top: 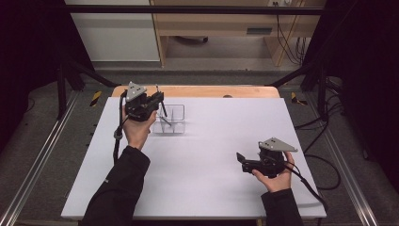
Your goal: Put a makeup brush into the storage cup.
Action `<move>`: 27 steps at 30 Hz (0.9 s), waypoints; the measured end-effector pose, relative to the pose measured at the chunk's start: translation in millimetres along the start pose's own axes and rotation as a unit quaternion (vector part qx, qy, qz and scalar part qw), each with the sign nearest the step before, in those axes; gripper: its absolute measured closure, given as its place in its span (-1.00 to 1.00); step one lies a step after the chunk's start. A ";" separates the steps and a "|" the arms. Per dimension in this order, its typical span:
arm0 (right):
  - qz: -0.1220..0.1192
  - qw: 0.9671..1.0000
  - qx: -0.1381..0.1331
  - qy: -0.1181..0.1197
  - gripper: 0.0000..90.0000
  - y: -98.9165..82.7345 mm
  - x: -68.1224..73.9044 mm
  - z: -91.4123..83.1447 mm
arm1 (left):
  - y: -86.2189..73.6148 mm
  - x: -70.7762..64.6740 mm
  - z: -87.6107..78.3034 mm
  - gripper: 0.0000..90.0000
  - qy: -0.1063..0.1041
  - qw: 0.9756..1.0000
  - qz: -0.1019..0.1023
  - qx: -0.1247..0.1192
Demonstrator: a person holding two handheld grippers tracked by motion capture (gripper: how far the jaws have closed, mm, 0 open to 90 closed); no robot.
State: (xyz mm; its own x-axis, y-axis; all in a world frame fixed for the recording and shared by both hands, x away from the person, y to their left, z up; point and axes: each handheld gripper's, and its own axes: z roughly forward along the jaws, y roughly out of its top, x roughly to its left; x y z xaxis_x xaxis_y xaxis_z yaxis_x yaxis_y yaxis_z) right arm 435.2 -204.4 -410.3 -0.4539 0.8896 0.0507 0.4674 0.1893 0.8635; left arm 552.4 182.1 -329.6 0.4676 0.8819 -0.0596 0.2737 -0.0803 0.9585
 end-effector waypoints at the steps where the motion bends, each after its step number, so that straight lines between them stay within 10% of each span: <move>1: 0.000 1.000 0.000 0.000 -0.79 0.0 0.0 0.0 | 0.8 0.5 0.5 0.84 0.002 1.000 0.002 0.000; 27: -0.003 1.000 -0.006 0.006 -0.83 0.4 -0.2 -1.5 | -0.8 -2.1 26.5 0.84 0.019 1.000 0.020 0.013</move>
State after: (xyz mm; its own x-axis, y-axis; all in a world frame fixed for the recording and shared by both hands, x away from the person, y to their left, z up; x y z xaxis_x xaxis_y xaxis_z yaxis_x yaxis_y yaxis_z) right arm 434.3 -205.1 -409.3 -0.4669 0.8828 0.0513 0.4556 0.1904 0.8696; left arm 573.5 168.0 -337.6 0.4474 0.8943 -0.0096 0.2771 -0.1284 0.9522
